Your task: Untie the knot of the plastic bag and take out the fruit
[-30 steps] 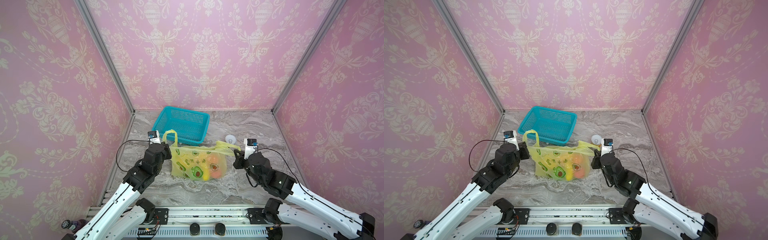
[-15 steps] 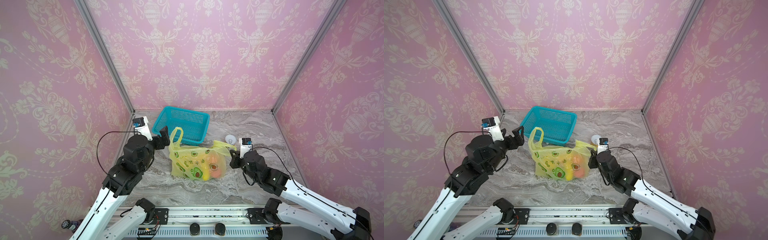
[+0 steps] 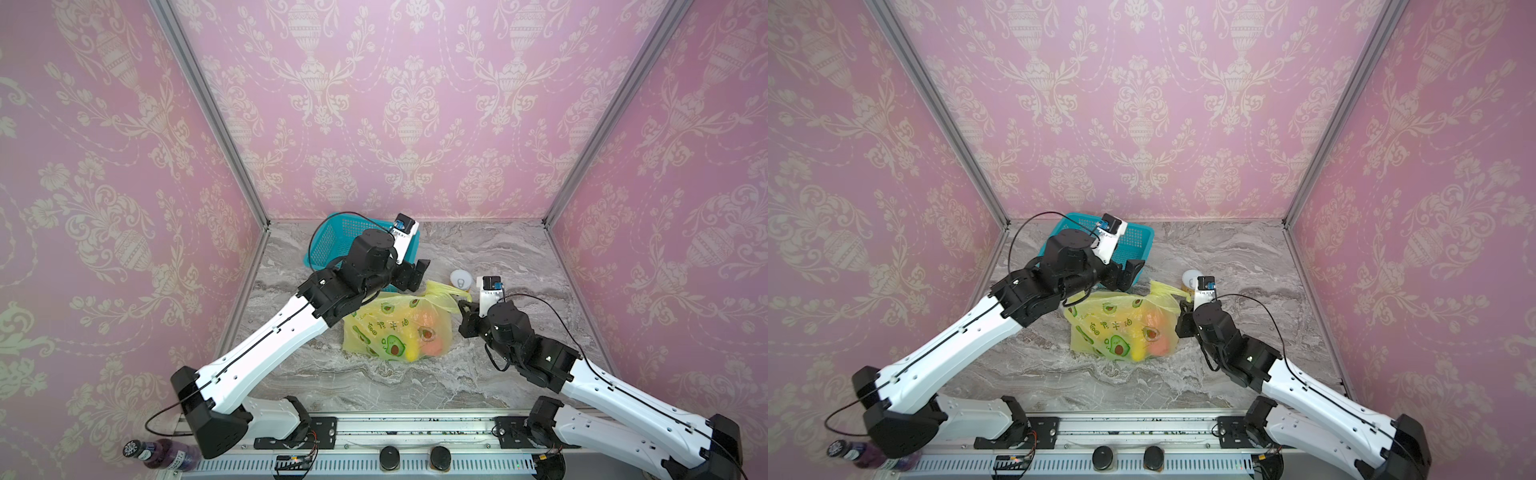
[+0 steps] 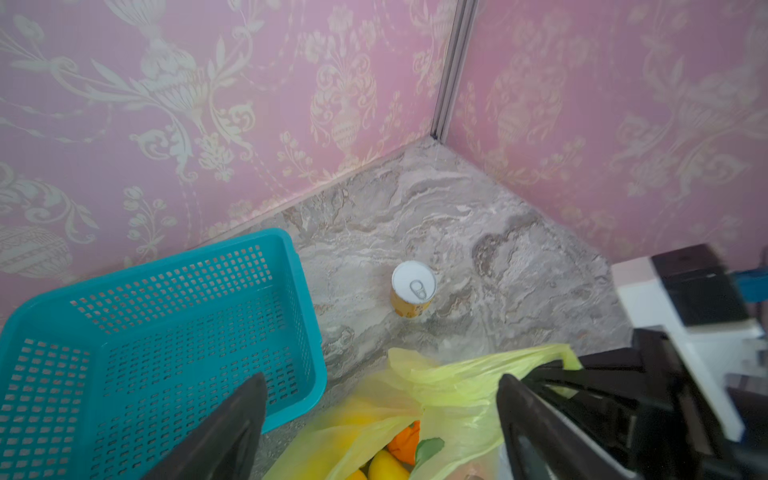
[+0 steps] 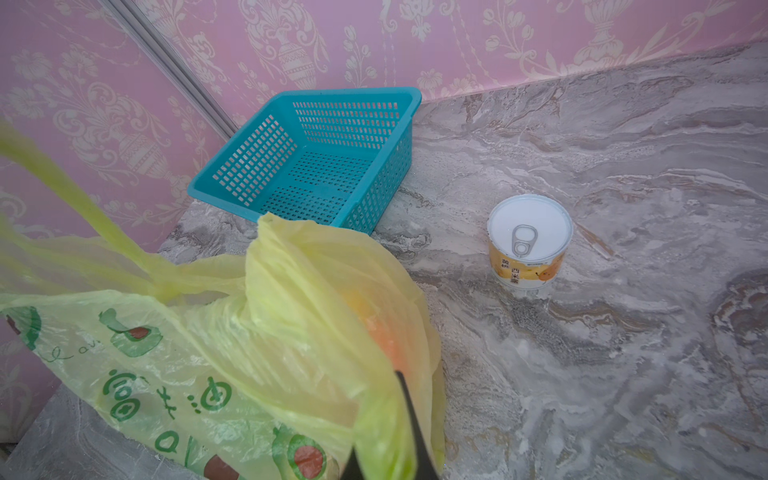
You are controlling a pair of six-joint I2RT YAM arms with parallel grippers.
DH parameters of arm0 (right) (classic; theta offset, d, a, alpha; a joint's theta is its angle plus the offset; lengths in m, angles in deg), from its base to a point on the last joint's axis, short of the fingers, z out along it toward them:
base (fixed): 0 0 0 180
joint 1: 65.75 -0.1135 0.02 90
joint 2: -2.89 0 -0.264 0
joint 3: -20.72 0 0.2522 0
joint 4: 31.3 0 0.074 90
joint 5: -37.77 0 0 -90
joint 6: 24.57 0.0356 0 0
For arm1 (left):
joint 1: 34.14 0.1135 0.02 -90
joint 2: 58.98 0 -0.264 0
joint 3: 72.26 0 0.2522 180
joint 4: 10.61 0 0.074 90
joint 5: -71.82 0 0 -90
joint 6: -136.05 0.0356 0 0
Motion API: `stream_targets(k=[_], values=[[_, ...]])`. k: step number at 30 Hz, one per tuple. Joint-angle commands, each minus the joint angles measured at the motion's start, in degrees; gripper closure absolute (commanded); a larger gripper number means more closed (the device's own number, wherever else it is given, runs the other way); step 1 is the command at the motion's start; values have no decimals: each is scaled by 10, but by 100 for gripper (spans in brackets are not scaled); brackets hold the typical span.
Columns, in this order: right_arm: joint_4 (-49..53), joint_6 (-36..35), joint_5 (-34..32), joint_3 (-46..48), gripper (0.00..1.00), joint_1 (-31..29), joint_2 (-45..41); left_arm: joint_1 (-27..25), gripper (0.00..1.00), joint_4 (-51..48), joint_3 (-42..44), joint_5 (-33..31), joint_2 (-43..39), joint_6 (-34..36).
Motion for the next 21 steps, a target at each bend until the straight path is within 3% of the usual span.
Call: stream_targets(k=[1,6,15,21], values=[[-10,1,-10,14,100,3,-12,1,9,-8,21,-5,-5,98],[-13,-1,-6,13,100,3,-13,1,3,-28,56,-25,3,176],[-44,-17,43,30,100,3,-22,3,1,-81,23,-173,99,224],[-44,-26,42,48,100,3,-41,3,1,-120,18,-128,122,239]])
